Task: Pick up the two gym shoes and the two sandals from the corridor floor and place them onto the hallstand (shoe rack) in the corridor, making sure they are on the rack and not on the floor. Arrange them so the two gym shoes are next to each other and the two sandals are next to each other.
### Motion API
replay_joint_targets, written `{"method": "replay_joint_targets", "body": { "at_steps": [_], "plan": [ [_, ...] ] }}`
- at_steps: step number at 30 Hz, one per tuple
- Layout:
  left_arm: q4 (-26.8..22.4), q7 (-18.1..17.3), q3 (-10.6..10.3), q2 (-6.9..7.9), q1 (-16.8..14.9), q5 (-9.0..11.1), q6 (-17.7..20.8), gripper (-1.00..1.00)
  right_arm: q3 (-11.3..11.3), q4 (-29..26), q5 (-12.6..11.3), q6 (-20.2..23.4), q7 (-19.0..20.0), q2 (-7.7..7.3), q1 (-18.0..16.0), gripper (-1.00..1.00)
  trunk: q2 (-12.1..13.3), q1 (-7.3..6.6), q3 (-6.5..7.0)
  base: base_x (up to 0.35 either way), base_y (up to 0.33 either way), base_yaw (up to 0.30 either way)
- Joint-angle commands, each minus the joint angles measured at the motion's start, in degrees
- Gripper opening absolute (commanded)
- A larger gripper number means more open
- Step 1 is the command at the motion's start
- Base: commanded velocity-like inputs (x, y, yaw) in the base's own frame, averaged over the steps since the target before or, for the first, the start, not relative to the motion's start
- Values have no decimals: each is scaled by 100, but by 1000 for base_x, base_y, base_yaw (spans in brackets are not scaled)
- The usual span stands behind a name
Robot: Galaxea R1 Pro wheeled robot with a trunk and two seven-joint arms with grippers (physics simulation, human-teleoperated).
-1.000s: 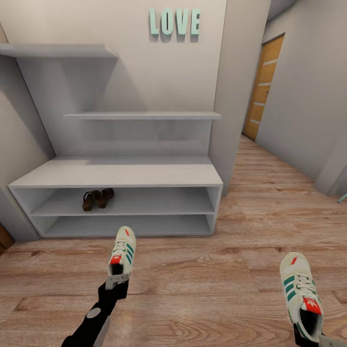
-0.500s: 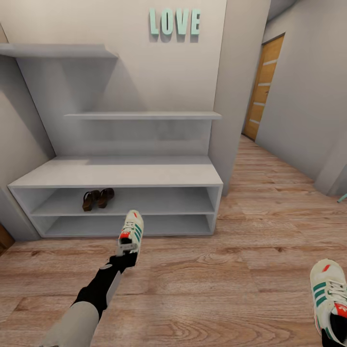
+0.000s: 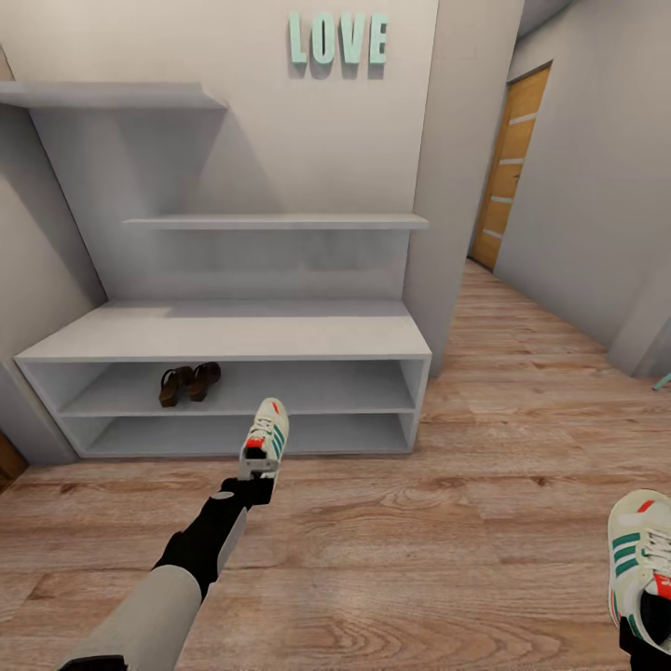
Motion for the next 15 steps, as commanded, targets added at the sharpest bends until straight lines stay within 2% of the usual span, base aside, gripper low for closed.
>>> {"method": "replay_joint_targets", "body": {
  "at_steps": [1,11,15],
  "plan": [
    [-26,-13,28,-9,-8,-58,47,-100,-46,6,43,-23,47,5,-9,-100,-44,21,-31,0,0,0],
    [-325,-23,25,-13,-66,-55,328,-100,-47,8,49,-26,48,7,-9,-100,-445,241,-297,0,0,0],
    [-360,-23,28,-9,-84,-55,363,-100,-49,8,53,-26,48,7,-9,-100,-445,241,-333,0,0,0]
  ]
}}
